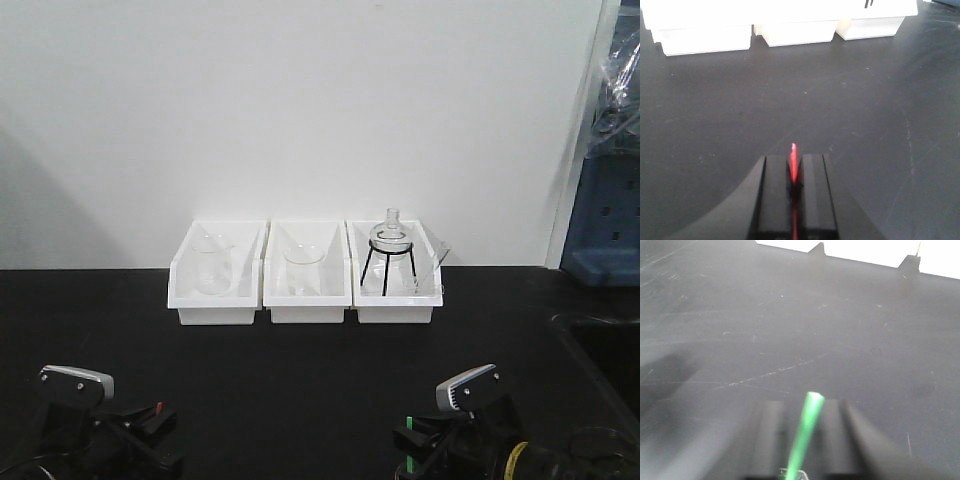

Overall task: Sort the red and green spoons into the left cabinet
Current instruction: 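Close both grippers on the spoon handles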

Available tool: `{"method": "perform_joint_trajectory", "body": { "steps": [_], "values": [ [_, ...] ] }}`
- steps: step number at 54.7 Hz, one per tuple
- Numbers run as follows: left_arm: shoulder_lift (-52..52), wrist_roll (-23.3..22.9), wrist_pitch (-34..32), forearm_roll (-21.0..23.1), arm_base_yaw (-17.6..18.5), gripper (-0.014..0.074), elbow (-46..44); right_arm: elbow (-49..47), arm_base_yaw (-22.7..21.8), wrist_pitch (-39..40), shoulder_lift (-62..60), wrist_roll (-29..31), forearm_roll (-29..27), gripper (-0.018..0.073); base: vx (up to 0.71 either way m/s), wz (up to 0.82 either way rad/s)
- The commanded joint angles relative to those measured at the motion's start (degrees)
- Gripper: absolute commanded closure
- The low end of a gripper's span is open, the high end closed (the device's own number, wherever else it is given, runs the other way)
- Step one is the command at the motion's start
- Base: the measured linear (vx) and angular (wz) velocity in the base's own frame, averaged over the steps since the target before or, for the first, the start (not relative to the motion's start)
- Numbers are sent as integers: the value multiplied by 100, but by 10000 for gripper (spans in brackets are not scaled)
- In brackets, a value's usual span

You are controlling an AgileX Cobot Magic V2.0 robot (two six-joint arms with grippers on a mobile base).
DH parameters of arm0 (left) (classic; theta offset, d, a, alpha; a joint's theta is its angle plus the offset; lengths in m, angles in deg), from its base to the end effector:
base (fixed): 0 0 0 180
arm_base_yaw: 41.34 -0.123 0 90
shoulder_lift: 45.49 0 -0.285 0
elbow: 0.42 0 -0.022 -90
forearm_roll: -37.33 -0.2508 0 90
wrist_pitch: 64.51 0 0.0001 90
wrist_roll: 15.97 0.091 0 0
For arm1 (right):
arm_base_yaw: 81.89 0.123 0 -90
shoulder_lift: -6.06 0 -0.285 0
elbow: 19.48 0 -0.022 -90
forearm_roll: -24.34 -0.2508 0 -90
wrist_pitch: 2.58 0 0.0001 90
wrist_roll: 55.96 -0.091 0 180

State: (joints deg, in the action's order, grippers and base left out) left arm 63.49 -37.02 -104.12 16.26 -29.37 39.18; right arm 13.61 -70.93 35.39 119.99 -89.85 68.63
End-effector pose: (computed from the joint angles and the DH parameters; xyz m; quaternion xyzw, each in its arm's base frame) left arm 0.3135 -0.0878 0.1583 0.1185 0.8122 -0.1748 0.5439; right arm 0.3296 0.1036 0.1466 -0.2191 0.8141 0.2202 0.4906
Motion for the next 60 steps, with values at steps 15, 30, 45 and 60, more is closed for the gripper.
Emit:
{"method": "perform_joint_trajectory", "body": {
  "steps": [15,30,45,60],
  "values": [
    [-246,-43,-490,72,8,414,-149,-153,-8,490,-277,10,-123,571,0,0],
    [-571,-26,-588,78,3,415,-149,-153,-8,466,-844,2,-122,568,0,0],
    [-1763,-27,-457,78,7,415,-143,-153,-8,207,-1844,-48,-117,568,0,0],
    [-3063,-27,-327,78,7,414,-143,-153,-8,-26,-2915,-42,-106,568,0,0]
  ]
}}
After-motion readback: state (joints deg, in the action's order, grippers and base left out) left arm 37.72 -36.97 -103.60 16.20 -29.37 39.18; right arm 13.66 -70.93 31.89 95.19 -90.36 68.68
